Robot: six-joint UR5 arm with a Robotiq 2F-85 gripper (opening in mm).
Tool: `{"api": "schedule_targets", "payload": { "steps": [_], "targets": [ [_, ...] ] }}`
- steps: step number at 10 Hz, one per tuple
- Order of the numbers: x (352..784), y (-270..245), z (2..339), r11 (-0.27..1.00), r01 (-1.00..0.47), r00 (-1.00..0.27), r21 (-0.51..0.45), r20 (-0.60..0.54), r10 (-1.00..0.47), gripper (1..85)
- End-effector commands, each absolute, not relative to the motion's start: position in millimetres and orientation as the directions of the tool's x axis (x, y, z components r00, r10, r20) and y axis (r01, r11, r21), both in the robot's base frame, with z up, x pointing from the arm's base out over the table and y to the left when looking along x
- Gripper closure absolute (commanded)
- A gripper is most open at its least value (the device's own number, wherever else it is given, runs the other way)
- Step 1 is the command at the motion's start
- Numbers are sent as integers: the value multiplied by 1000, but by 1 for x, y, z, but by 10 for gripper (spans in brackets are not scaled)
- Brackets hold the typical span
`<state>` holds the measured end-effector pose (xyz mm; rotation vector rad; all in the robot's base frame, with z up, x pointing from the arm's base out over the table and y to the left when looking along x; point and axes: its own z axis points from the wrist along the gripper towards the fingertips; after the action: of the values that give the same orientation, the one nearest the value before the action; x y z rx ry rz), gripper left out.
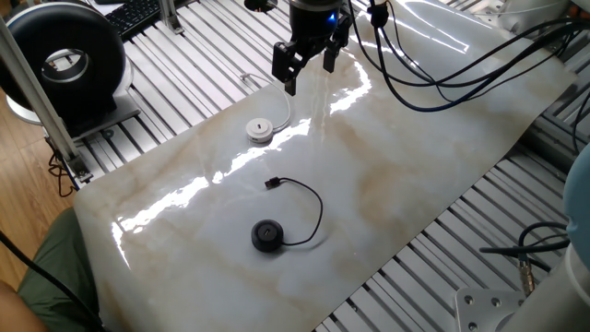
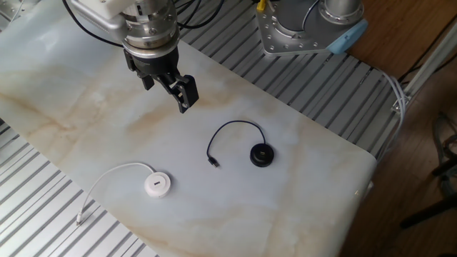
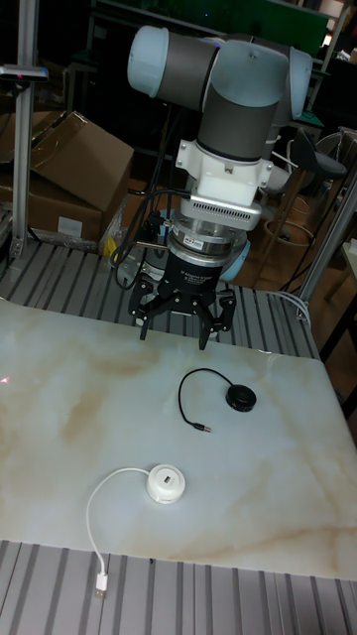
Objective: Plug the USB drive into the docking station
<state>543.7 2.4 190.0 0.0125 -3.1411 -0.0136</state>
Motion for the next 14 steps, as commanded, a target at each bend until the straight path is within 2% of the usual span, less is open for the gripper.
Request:
{"api": "schedule_targets", "payload": {
  "steps": [1, 2, 9, 14],
  "targets": [
    [544, 5, 190, 1000, -8, -1000, 9, 0, -8, 17],
    [532, 41, 193, 988, -39, -998, 149, 39, -45, 843],
    [529, 40, 189, 990, -23, -999, 138, 41, -29, 843],
    [534, 62, 175, 980, 2, -1000, 201, -26, 7, 843]
  ]
}}
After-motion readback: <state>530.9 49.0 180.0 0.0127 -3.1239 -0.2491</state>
